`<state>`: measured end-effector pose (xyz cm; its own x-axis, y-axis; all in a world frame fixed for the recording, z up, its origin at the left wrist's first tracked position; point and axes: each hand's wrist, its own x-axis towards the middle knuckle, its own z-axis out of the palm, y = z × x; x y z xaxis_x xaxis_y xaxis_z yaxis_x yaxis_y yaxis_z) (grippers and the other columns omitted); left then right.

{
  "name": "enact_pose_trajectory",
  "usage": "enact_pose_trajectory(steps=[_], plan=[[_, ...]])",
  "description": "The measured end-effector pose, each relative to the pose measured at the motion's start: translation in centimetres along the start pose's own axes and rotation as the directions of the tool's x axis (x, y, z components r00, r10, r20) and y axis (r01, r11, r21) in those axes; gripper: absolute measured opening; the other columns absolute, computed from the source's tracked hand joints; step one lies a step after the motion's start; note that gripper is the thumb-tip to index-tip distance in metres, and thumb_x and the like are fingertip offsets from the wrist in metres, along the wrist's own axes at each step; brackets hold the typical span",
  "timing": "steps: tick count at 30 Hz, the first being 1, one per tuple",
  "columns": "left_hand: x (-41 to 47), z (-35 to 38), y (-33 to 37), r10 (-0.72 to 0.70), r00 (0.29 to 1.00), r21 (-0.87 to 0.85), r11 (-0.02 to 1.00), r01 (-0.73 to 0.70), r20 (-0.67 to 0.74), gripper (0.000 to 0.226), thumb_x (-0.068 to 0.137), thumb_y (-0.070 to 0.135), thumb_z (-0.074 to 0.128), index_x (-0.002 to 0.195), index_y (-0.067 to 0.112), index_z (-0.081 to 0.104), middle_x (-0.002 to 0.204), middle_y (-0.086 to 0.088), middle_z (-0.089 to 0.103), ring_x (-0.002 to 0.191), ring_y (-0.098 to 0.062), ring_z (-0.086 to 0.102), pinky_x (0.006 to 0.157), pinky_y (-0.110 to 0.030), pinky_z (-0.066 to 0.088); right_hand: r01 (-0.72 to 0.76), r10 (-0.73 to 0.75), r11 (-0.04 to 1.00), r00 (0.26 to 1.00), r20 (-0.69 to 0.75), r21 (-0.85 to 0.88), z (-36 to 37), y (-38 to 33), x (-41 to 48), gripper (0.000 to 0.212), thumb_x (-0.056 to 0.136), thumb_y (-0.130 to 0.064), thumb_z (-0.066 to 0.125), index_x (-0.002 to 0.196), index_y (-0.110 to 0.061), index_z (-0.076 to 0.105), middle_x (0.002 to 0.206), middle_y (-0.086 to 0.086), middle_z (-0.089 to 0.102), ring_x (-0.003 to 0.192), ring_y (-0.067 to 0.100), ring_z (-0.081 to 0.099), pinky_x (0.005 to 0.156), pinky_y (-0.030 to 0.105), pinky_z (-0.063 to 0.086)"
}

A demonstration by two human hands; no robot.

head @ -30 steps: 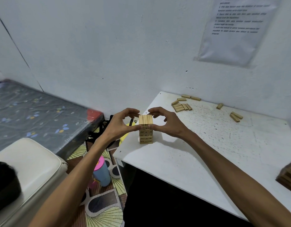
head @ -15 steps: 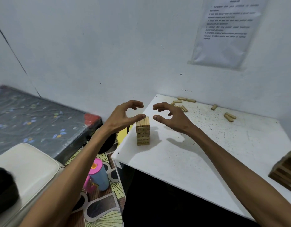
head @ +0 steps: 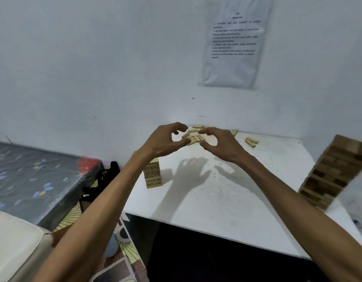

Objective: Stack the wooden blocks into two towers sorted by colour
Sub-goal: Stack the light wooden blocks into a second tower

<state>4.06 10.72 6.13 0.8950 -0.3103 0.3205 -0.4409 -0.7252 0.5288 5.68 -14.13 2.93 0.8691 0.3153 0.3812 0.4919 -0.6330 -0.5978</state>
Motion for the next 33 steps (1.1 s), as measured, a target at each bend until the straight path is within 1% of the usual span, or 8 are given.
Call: enact_pose_trajectory(steps=[2, 6, 10, 12, 17, 25, 29, 33], plan=[[1.1, 1.3, 0.7, 0.015, 1.0, -0.007, 1.0, -0.015, 0.027, 0.047, 0.093, 0.047, 0.073, 0.134, 0.025, 0.064, 0.129, 0.012, 0.068, 0.112, -0.006, 0.062, 0.096, -0.03, 0.049, -0.031, 0.031, 0.998, 1.0, -0.001, -0.047, -0.9, 1.3, -0.7, 0.039, 0.094, -0.035, 0.07, 0.132, -0.031, 0.065, 0.135, -0.017, 0.065, 0.126, 0.007, 0.058, 0.105, 0.03, 0.045], [3.1, 4.3, 1.6, 0.035, 0.997, -0.047, 0.998, -0.032, 0.065, 0.048, 0.091, 0.046, 0.074, 0.132, 0.024, 0.065, 0.127, 0.013, 0.068, 0.109, -0.008, 0.062, 0.098, -0.031, 0.05, -0.089, 0.089, 0.985, 0.996, -0.011, -0.146, -2.6, 3.5, -2.0, 0.042, 0.097, -0.032, 0.068, 0.138, -0.024, 0.063, 0.142, -0.011, 0.063, 0.133, 0.012, 0.055, 0.105, 0.026, 0.039], [5.4, 7.2, 2.3, 0.031, 0.993, -0.061, 0.998, -0.025, 0.116, 0.046, 0.091, 0.043, 0.074, 0.132, 0.024, 0.064, 0.126, 0.013, 0.068, 0.108, -0.009, 0.063, 0.097, -0.03, 0.05, -0.167, 0.168, 0.961, 0.986, -0.015, -0.222, -3.8, 5.9, -2.7, 0.044, 0.097, -0.033, 0.066, 0.139, -0.025, 0.06, 0.144, -0.007, 0.061, 0.136, 0.019, 0.053, 0.109, 0.039, 0.044], [6.7, 8.7, 2.4, 0.036, 0.99, -0.05, 0.998, -0.03, 0.135, 0.046, 0.092, 0.043, 0.074, 0.133, 0.024, 0.064, 0.127, 0.012, 0.068, 0.107, -0.011, 0.063, 0.097, -0.033, 0.051, -0.217, 0.222, 0.941, 0.975, -0.011, -0.259, -4.2, 7.2, -2.7, 0.045, 0.096, -0.034, 0.065, 0.14, -0.027, 0.058, 0.145, -0.006, 0.06, 0.138, 0.022, 0.05, 0.109, 0.044, 0.044], [10.6, 12.6, 2.4, 0.029, 0.984, 0.0, 1.0, -0.029, 0.175, 0.045, 0.093, 0.04, 0.072, 0.134, 0.024, 0.064, 0.132, 0.008, 0.067, 0.113, -0.014, 0.064, 0.095, -0.034, 0.05, -0.312, 0.329, 0.882, 0.944, -0.013, -0.353, -5.0, 10.6, -2.0, 0.047, 0.098, -0.031, 0.064, 0.143, -0.021, 0.057, 0.148, 0.001, 0.057, 0.135, 0.027, 0.051, 0.107, 0.039, 0.043], [17.7, 19.3, 1.2, 0.008, 0.978, 0.037, 0.999, -0.016, 0.209, 0.044, 0.094, 0.036, 0.07, 0.135, 0.021, 0.064, 0.138, 0.001, 0.066, 0.123, -0.023, 0.062, 0.102, -0.045, 0.05, -0.49, 0.484, 0.791, 0.868, -0.113, -0.366, -4.3, 16.7, 0.6, 0.048, 0.096, -0.029, 0.064, 0.141, -0.015, 0.055, 0.141, 0.01, 0.058, 0.13, 0.033, 0.05, 0.102, 0.043, 0.045], [20.8, 22.4, 0.9, -0.029, 0.983, 0.033, 0.999, 0.023, 0.18, 0.042, 0.094, 0.037, 0.068, 0.133, 0.022, 0.065, 0.135, -0.003, 0.066, 0.124, -0.026, 0.061, 0.102, -0.046, 0.05, -0.541, 0.525, 0.742, 0.836, -0.158, -0.397, -3.7, 19.4, 1.5, 0.044, 0.098, -0.028, 0.062, 0.139, -0.013, 0.053, 0.142, 0.011, 0.054, 0.128, 0.034, 0.047, 0.1, 0.044, 0.045], [23.0, 25.0, 0.5, -0.075, 0.986, 0.081, 0.995, 0.063, 0.15, 0.041, 0.095, 0.039, 0.066, 0.133, 0.025, 0.065, 0.134, -0.006, 0.065, 0.124, -0.029, 0.059, 0.102, -0.047, 0.048, -0.589, 0.552, 0.705, 0.805, -0.215, -0.395, -3.2, 21.4, 2.3, 0.044, 0.098, -0.031, 0.062, 0.138, -0.013, 0.054, 0.139, 0.012, 0.055, 0.127, 0.034, 0.048, 0.099, 0.046, 0.046]])
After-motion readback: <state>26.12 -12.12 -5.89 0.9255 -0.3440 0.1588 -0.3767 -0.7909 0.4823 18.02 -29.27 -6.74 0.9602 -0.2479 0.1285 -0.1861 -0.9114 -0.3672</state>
